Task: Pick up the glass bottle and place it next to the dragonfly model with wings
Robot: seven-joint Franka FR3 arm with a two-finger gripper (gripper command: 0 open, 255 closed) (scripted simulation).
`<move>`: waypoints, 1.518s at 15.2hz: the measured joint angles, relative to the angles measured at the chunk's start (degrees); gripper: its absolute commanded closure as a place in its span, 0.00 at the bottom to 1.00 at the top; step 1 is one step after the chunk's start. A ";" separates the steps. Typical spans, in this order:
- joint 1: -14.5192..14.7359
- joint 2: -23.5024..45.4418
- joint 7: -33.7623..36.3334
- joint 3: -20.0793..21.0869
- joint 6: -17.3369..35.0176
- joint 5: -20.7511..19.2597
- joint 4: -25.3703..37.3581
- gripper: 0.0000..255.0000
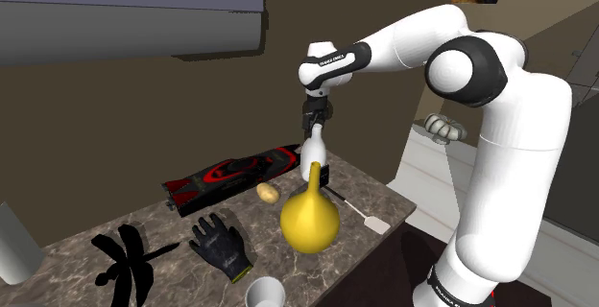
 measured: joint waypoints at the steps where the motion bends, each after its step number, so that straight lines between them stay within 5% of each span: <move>1: 0.02 -0.06 0.02 0.01 0.10 -0.01 -0.15 0.00; 4: 0.02 -0.07 0.03 0.01 0.17 -0.01 -0.22 0.00; 5: 0.02 -0.07 0.03 0.01 0.17 -0.01 -0.22 1.00; 15: 0.03 -0.11 0.03 0.02 0.18 0.00 -0.22 1.00; 23: 0.06 -1.29 0.18 -0.06 -4.81 -0.30 3.56 1.00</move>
